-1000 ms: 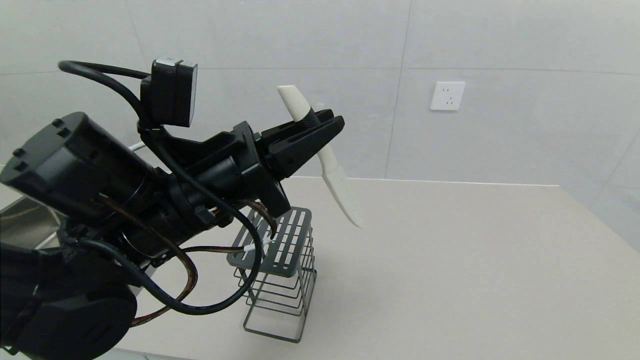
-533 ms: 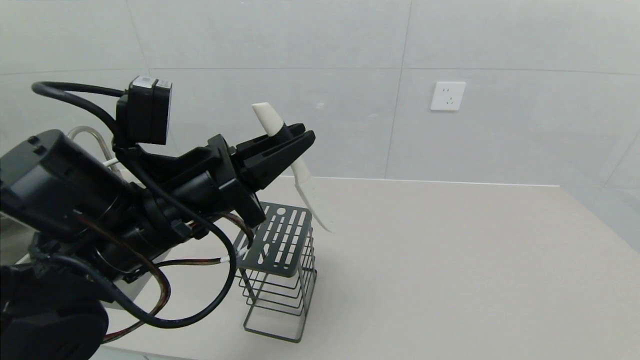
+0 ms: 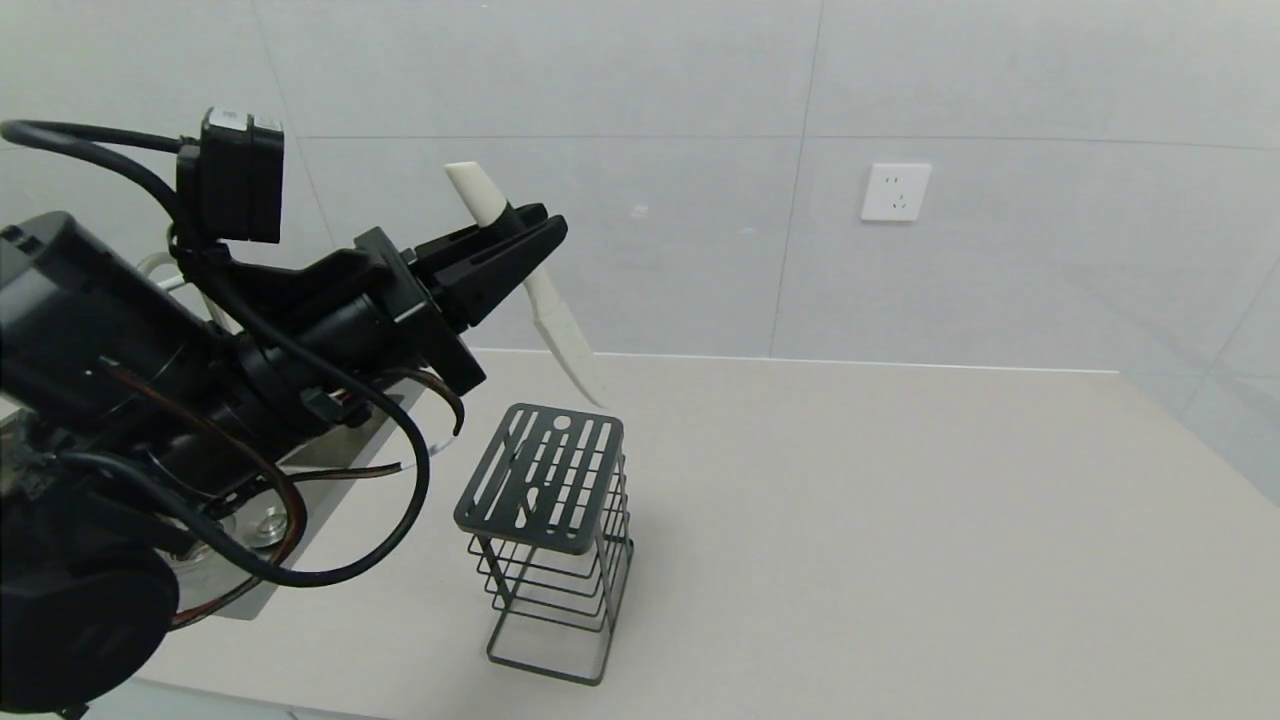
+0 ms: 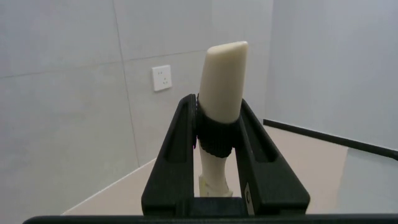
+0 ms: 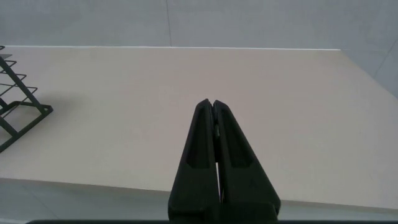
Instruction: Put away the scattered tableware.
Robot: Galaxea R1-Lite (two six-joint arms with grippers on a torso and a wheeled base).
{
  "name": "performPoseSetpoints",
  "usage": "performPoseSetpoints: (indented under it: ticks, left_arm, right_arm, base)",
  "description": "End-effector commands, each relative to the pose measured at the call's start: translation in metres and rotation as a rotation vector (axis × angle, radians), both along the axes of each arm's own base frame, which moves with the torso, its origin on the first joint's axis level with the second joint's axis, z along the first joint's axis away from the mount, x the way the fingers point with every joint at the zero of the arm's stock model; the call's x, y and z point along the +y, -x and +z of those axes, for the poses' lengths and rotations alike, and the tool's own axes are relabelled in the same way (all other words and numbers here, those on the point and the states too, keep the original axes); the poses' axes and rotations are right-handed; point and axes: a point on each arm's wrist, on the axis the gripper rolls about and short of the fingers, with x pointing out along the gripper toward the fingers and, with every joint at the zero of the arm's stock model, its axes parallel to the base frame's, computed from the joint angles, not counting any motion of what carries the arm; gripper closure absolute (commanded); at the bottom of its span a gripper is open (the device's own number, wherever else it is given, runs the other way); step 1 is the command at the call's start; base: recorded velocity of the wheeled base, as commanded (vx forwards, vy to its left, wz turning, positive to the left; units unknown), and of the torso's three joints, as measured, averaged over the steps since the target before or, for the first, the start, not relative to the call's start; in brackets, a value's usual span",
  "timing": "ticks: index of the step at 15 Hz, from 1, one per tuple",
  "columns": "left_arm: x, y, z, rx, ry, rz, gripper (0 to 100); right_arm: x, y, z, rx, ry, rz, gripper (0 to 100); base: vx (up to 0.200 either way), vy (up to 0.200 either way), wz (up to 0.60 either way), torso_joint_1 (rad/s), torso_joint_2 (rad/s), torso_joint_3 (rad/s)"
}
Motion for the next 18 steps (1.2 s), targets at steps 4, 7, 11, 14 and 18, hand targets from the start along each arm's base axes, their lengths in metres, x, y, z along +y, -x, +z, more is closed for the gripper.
performPoseSetpoints:
  ticks: [4, 7, 11, 14, 18]
  left_arm:
    - [-0.011, 0.007, -0.001, -0.003, 0.025, 0.116, 100]
    - [-0.028, 0.025, -0.004, 0.024, 0.010, 0.192, 100]
    - [-0.026, 0.027, -0.012, 0.002, -0.087, 0.258, 100]
    - [-0.030, 0.019, -0.020, 0.023, -0.112, 0.266, 100]
    - [-0.033, 0.017, -0.025, 0.014, -0.138, 0.199, 100]
  right_arm:
    - [0.000, 0.000, 0.000, 0.002, -0.001, 0.001, 100]
    - [0.000, 0.000, 0.000, 0.001, -0.001, 0.005, 100]
    - [0.000, 0.000, 0.000, 0.001, -0.001, 0.005, 100]
    - [0.000, 0.000, 0.000, 0.001, -0.001, 0.005, 100]
    - [0.000, 0.000, 0.000, 0.001, -0.002, 0.003, 100]
  base:
    - [0.000, 0.000, 0.00, 0.000, 0.00, 0.000]
    - [0.000, 0.000, 0.00, 0.000, 0.00, 0.000]
    - [0.000, 0.000, 0.00, 0.000, 0.00, 0.000]
    - [0.000, 0.000, 0.00, 0.000, 0.00, 0.000]
    - [0.000, 0.000, 0.00, 0.000, 0.00, 0.000]
